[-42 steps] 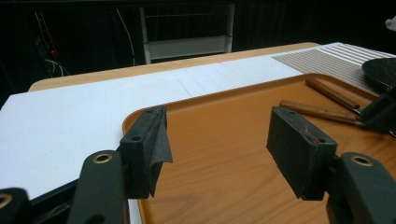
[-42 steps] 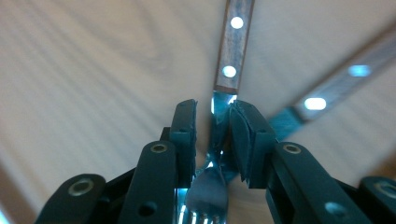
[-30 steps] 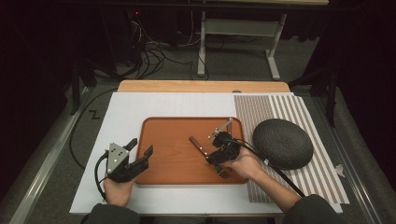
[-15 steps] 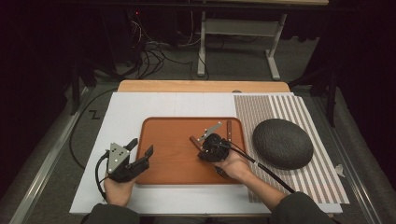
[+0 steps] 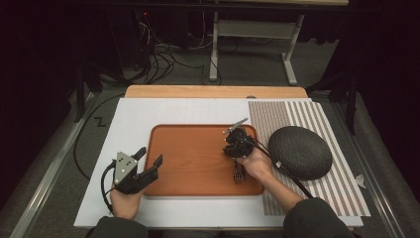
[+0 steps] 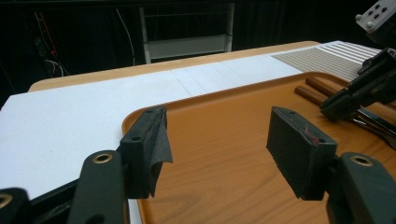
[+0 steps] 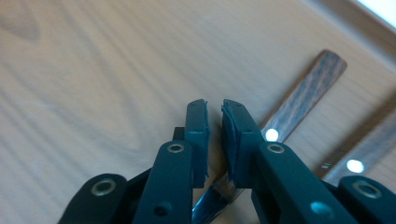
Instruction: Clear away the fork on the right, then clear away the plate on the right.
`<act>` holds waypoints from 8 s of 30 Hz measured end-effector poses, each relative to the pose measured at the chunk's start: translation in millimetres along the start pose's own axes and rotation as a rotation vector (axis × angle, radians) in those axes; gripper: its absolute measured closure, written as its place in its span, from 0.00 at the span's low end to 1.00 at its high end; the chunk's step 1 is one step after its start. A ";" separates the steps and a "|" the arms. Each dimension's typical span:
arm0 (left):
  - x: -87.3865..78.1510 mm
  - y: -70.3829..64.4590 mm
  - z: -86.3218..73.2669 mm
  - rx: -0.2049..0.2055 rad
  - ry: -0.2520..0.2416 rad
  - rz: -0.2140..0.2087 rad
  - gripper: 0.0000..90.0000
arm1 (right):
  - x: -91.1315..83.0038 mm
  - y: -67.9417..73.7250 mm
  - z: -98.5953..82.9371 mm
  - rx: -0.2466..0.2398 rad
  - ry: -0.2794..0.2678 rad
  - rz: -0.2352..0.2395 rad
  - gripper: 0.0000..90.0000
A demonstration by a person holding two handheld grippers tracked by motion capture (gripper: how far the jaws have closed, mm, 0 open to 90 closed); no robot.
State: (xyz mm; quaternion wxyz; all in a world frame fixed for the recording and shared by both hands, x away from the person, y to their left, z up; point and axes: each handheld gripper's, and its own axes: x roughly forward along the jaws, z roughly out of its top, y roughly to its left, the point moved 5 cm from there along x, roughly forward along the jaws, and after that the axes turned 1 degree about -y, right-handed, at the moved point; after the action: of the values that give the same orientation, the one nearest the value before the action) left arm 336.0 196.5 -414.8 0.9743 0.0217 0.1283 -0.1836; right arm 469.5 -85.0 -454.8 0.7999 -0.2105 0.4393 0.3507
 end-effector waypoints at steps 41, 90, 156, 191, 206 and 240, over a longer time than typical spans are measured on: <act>3.9 -0.9 0.2 -0.005 0.009 -0.022 0.42 | -137.4 -49.9 -59.3 -0.137 -0.157 -0.227 0.61; 5.0 -3.4 0.5 0.004 0.004 -0.011 0.41 | -89.3 -33.7 -167.6 -0.481 0.049 -0.607 0.83; -0.1 1.6 0.1 -0.013 -0.005 0.004 0.41 | -56.6 129.4 -25.7 -1.022 -0.241 -0.590 0.99; -3.5 2.8 -0.2 -0.013 -0.014 0.022 0.42 | -1.6 157.3 -11.0 -0.985 -0.186 -0.482 0.92; -3.6 2.4 -0.1 -0.008 -0.016 0.032 0.41 | -0.1 156.8 -2.3 -0.878 -0.156 -0.315 0.75; -0.1 2.9 -2.7 -0.015 0.012 0.014 0.41 | -77.8 78.5 -11.6 -0.417 -0.358 -0.066 0.54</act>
State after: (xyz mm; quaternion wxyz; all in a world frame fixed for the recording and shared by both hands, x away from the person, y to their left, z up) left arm 336.3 199.4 -417.3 0.9750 0.0163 0.1355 -0.1756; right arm 375.9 -69.6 -397.0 0.8150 -0.3195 0.2024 0.4391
